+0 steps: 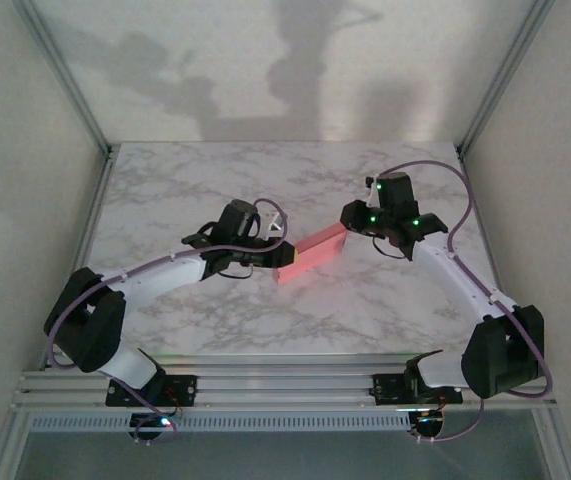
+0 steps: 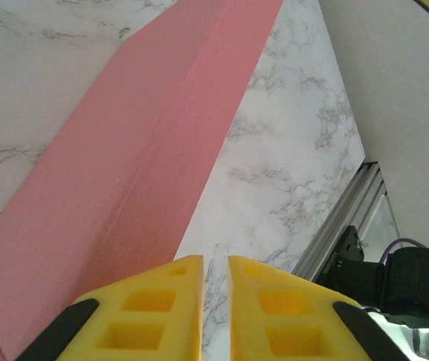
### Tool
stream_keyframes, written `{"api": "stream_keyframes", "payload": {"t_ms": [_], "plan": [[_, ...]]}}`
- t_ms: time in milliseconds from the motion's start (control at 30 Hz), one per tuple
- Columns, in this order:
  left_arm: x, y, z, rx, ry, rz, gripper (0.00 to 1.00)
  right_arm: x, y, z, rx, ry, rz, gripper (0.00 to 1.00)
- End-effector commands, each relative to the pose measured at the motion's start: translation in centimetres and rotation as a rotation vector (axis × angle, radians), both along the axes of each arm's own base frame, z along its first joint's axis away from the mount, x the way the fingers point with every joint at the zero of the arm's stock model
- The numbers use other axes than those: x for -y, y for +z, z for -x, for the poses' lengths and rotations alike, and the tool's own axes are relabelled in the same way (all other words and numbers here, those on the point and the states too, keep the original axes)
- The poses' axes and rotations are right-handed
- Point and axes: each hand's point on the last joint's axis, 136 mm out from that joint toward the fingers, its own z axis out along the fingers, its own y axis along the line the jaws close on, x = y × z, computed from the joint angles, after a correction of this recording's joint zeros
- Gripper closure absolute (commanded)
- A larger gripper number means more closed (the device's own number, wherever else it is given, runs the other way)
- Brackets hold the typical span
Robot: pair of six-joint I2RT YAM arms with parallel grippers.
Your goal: Fold the paper box
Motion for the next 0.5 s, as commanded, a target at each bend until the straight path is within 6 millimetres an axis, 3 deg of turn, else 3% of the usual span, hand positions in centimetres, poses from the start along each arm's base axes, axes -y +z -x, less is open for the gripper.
{"api": "stream_keyframes", "payload": {"t_ms": [0, 233, 467], "plan": [[-0.8, -3.2, 1.0, -0.053, 0.004, -0.085, 0.83, -1.1, 0.3, -0.7, 0.019, 0.059, -0.037, 0.9], [-1.1, -3.3, 1.1, -0.051, 0.009, -0.1, 0.83, -0.3, -2.8, -1.8, -0.05, 0.015, 0.025, 0.94], [-1.1, -3.4, 1.1, -0.051, 0.009, -0.106, 0.83, 0.8, -5.7, -1.0, -0.124, -0.042, 0.062, 0.97]]}}
